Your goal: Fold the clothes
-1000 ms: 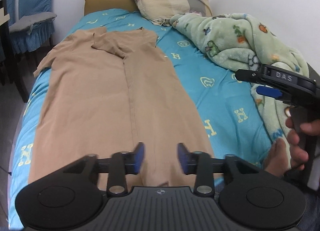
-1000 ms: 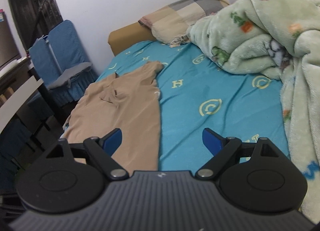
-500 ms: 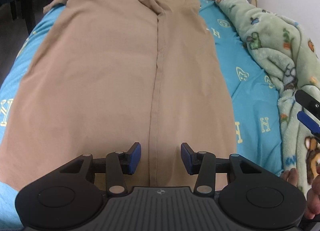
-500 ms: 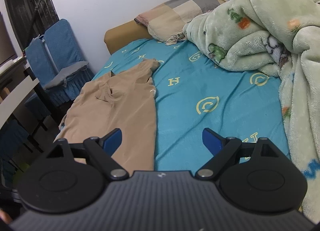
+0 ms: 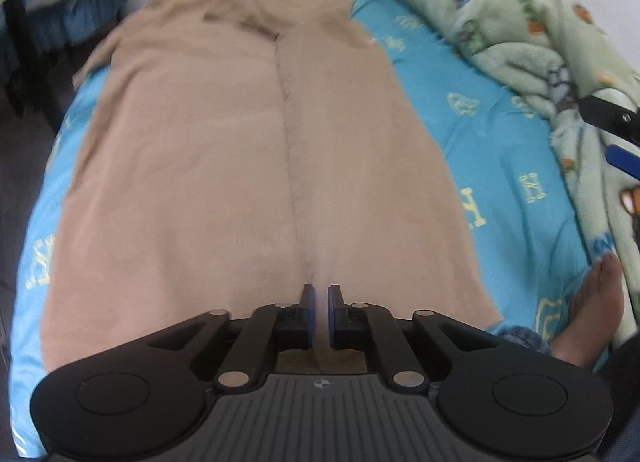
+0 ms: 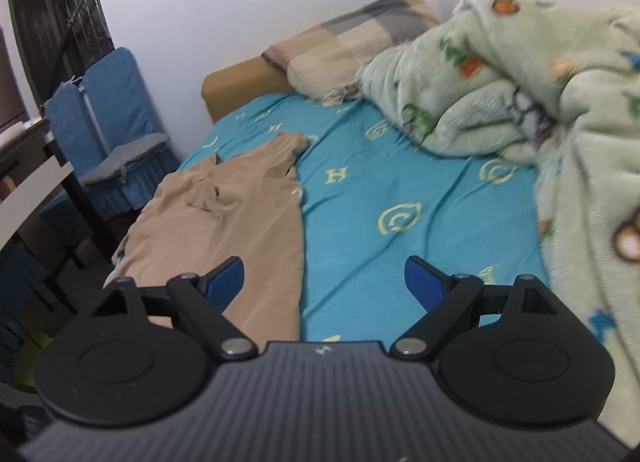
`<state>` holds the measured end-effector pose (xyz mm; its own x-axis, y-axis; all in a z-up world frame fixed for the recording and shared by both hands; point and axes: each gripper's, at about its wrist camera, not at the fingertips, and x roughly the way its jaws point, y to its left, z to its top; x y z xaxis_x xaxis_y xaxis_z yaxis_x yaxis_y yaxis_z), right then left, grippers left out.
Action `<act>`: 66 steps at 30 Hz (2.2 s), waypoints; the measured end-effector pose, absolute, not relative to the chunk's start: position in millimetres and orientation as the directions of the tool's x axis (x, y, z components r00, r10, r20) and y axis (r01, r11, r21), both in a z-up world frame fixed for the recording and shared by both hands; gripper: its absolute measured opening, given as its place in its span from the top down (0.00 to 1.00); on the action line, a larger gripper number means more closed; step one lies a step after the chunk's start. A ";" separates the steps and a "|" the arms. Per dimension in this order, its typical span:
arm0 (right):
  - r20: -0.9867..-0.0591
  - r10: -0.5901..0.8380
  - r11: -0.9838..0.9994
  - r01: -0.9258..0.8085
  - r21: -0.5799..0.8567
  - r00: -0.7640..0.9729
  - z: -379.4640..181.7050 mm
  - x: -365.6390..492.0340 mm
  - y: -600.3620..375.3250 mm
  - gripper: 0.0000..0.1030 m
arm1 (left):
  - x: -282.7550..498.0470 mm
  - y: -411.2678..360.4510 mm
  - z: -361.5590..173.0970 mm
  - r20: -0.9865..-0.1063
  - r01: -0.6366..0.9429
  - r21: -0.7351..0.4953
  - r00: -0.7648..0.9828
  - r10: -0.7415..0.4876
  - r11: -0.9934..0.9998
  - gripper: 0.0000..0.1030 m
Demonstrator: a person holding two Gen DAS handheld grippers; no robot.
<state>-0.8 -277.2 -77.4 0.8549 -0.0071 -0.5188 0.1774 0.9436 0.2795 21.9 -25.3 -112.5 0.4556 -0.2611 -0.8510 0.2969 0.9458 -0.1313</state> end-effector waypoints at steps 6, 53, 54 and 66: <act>-0.461 0.035 0.950 0.113 0.291 0.887 -35.3 -35.0 -256.5 0.14 | -4.9 -17.7 -56.2 -0.760 0.324 -0.103 0.585 -0.284 0.941 0.33; -0.664 0.344 0.913 -0.401 0.071 0.664 -85.3 320.9 24.3 0.23 | 124.8 218.8 -72.8 -0.600 -0.018 -0.251 0.788 -0.141 0.968 0.00; -0.682 0.356 0.893 -0.449 0.045 0.639 -98.6 332.5 44.0 0.23 | 131.7 224.0 -81.3 -0.603 -0.021 -0.272 0.783 -0.153 0.962 0.00; -0.749 0.259 0.702 -0.652 -0.287 0.610 -211.3 422.7 193.2 0.31 | 164.2 250.0 -147.2 -0.608 -0.049 -0.385 0.765 -0.214 0.921 0.01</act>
